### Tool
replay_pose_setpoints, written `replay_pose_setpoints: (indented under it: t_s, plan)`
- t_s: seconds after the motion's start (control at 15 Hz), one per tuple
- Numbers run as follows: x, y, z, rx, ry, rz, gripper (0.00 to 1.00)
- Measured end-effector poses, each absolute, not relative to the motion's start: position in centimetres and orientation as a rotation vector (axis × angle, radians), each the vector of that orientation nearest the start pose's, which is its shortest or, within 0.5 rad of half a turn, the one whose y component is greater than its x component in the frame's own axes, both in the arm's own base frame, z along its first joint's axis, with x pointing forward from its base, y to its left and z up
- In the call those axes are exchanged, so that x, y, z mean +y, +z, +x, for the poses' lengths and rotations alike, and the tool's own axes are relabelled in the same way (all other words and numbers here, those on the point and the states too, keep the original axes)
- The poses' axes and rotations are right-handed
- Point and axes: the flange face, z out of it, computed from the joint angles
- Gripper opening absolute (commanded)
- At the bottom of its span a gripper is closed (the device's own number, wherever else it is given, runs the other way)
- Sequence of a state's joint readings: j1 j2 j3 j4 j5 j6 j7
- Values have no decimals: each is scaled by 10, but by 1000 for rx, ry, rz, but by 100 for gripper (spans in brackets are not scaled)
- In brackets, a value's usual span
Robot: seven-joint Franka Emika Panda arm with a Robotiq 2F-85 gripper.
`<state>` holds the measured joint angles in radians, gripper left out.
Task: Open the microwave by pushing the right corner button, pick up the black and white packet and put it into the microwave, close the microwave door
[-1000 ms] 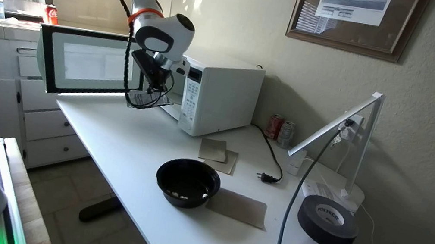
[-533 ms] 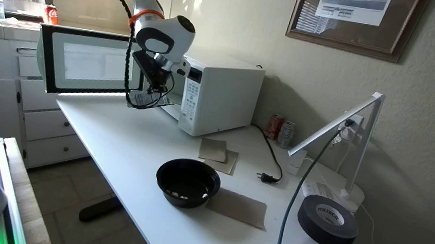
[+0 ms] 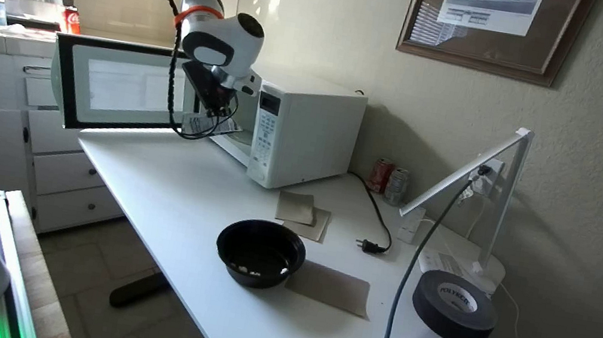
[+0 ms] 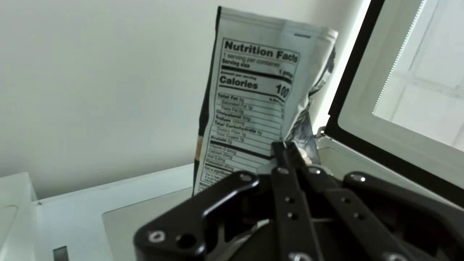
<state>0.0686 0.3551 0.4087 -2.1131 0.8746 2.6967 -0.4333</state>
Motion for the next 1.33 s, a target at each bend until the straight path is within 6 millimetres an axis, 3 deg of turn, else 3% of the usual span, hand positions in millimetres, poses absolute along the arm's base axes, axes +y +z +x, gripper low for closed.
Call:
replay_pose_setpoints:
  t_s: [0.47,1.07,1.33]
  plan:
    - [279,263,554,-21,-342,-2475,0]
    - [289,241,589,88,-427,-2397,0]
    - [293,229,595,133,-480,-2382,0]
